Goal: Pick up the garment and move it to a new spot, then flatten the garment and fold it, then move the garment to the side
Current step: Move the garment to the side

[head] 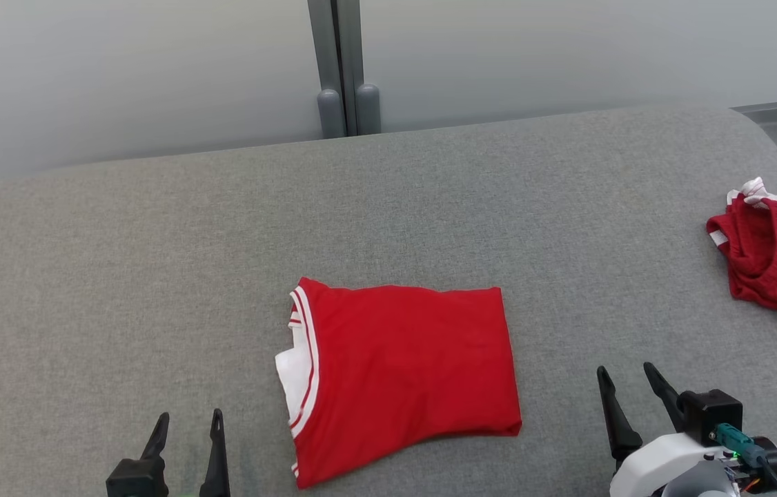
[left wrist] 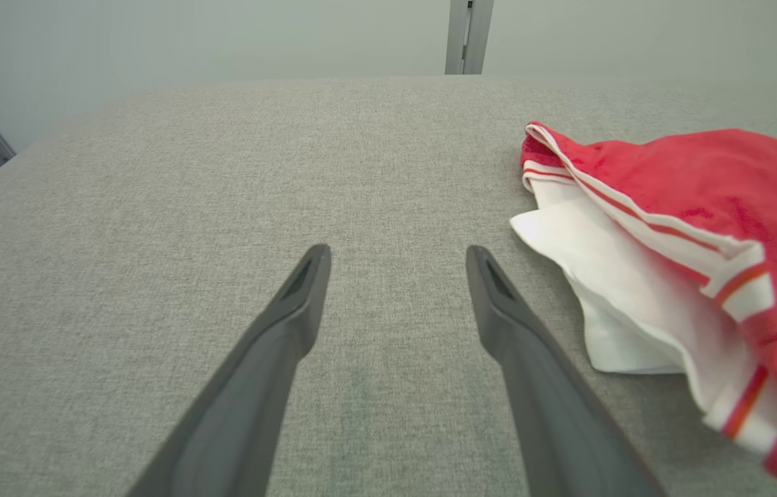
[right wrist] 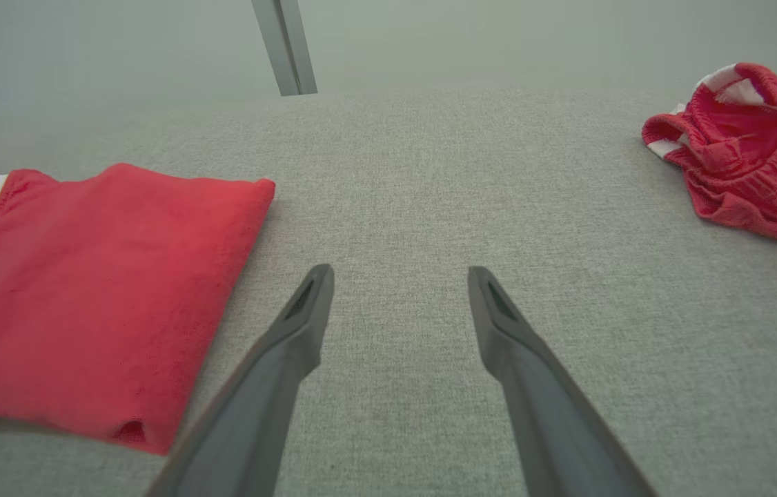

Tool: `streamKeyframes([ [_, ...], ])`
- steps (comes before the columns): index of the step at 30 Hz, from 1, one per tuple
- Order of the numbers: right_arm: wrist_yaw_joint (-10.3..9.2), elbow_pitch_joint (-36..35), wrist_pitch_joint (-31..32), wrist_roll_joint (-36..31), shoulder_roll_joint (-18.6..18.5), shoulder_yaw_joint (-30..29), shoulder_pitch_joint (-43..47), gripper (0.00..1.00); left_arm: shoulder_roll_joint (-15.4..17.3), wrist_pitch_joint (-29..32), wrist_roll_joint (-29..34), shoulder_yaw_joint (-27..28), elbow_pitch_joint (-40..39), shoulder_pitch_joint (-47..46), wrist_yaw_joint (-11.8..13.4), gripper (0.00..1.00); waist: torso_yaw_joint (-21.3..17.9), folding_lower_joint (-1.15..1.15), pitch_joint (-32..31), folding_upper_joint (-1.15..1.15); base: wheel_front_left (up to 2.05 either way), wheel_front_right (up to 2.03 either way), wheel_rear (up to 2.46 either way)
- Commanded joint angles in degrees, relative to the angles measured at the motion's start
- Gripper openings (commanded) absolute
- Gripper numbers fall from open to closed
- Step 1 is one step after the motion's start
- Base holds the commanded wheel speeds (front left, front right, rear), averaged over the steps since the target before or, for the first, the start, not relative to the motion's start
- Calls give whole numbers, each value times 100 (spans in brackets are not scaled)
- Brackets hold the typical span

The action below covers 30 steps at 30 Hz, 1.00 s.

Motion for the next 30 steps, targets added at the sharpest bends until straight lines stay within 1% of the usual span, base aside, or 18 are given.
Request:
streamKeyframes([
  [1,-6,18,-6,62,-18,9,95,100,25,6,27,-3,-28,94,30,100,-17,0,-78,0,0,0,0],
  [7,-6,100,-6,250,-18,309,14,100,24,6,26,-79,-49,82,43,100,136,0,-58,0,0,0,0],
  [12,-7,299,-6,544,-24,804,-488,100,24,6,30,-105,-75,-111,-7,100,347,0,126,0,0,0,0],
  [14,-7,565,-6,631,-17,996,-748,100,24,6,19,-120,-71,-170,-42,100,448,0,205,0,0,0,0],
  [20,-7,1500,-6,939,-20,1308,-1436,100,24,7,2,-163,-48,-372,-109,100,768,0,408,0,0,0,0],
  [24,-7,2265,-4,1327,-24,1693,-1684,100,23,6,-17,-184,-35,-433,-142,100,881,0,487,0,0,0,0],
  [25,-7,2457,6,1435,-24,1793,-1754,71,23,6,-23,-181,-25,-443,-146,100,892,0,500,0,0,0,0],
  [26,-7,2564,8,1485,-21,1847,-1794,30,23,6,-33,-179,-20,-453,-147,100,894,0,510,0,0,0,0],
  [27,-7,2637,14,1512,-18,1885,-1837,0,23,6,-52,-185,-22,-463,-151,100,881,0,518,0,0,0,0],
  [30,-8,2631,13,1420,-18,1758,-1875,0,22,6,-75,-212,-63,-474,-169,100,722,0,514,0,0,0,0],
])
